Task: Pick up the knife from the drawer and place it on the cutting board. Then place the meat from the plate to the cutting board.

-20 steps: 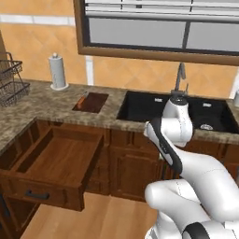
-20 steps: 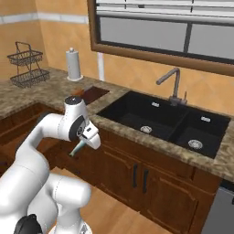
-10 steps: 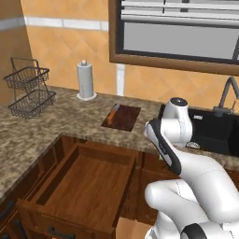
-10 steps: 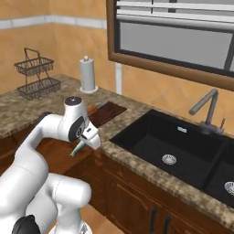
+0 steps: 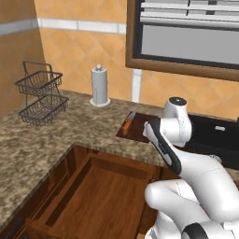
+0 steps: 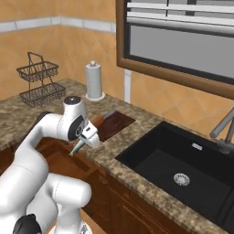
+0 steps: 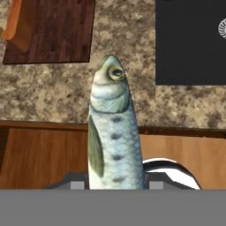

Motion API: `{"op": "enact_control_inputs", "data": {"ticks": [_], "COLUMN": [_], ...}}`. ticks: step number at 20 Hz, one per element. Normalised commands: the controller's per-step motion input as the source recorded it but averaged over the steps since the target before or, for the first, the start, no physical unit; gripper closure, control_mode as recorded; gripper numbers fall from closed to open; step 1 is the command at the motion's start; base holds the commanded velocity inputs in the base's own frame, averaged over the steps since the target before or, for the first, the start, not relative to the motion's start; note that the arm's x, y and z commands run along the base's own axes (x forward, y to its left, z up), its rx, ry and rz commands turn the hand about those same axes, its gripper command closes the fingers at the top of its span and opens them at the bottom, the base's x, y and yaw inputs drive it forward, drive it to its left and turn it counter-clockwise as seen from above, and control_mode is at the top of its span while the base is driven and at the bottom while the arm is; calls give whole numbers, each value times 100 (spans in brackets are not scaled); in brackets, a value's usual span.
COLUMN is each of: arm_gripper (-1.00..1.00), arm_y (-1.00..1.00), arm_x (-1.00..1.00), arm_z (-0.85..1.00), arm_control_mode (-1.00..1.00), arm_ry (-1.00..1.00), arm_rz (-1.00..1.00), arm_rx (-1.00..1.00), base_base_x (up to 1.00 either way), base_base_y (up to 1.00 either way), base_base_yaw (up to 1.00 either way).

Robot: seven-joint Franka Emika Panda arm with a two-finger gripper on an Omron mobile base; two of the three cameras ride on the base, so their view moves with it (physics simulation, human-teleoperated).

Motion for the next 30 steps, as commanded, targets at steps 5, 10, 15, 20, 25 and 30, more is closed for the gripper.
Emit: {"op": "enact_control_inputs", "data": {"ticks": [5, 10, 15, 20, 25, 30], "arm_gripper": [100, 100, 100, 100, 100, 100], "arm_y": [0, -4, -17, -5, 0, 0], "arm_x": [38, 100, 100, 98, 75, 27], "arm_z": [0, -1, -12, -45, -67, -41], "arm_control_mode": [-100, -100, -100, -100, -100, -100], "arm_ry": [1, 17, 28, 26, 10, 0], "arm_rz": [0, 0, 0, 0, 0, 0], "arm_rx": [0, 0, 0, -1, 0, 0], "base_base_x": [53, 0, 0, 0, 0, 0], "base_base_y": [1, 0, 0, 0, 0, 0], "base_base_yaw": [1, 0, 0, 0, 0, 0]}}
